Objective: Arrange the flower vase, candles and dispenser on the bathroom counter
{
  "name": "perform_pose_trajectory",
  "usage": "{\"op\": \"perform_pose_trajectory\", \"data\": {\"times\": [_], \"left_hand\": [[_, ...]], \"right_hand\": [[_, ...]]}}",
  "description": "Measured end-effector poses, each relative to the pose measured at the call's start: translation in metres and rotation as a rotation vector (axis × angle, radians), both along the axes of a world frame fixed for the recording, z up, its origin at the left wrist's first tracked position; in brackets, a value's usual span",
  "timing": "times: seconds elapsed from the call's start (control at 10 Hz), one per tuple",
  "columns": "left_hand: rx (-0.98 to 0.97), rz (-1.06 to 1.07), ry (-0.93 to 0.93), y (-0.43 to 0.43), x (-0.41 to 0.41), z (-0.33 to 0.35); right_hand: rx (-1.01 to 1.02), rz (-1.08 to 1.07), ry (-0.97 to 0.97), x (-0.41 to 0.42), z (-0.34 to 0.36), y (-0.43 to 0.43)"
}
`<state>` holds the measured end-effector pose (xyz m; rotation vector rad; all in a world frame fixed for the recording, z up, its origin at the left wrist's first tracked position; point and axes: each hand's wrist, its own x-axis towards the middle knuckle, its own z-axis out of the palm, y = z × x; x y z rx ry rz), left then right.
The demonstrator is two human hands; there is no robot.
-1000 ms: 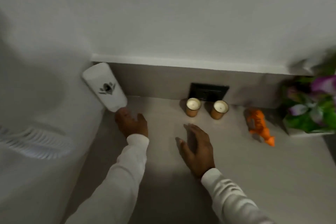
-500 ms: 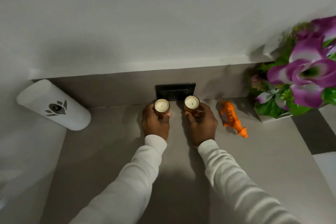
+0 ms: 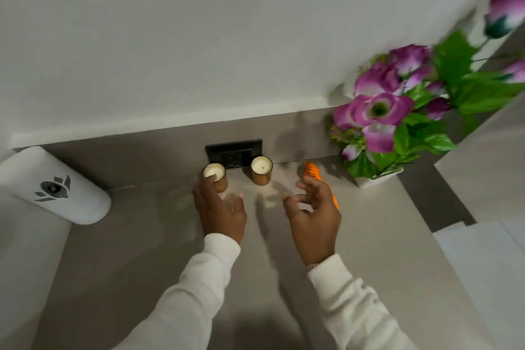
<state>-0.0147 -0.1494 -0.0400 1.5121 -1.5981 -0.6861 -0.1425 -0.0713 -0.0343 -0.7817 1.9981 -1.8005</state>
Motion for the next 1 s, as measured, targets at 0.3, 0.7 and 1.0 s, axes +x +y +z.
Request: {"op": "perform_pose_trajectory", "data": {"times": [0.3, 0.7, 1.0], "left_hand": [[-0.015, -0.655, -0.090, 0.051, -0.110, -0.003], [-0.063, -0.559, -0.166, 0.032, -0.142, -0.032], [-0.055, -0.538, -0.064, 0.037, -0.128, -0.013]], "right_hand": [[0.238, -0.257, 0.119, -0.149, 0.002, 0.049], [0.183, -0.132, 0.067, -0.186, -0.035, 0.002], [0.076, -0.144, 0.171, -0.170, -0.010, 0.027]]}}
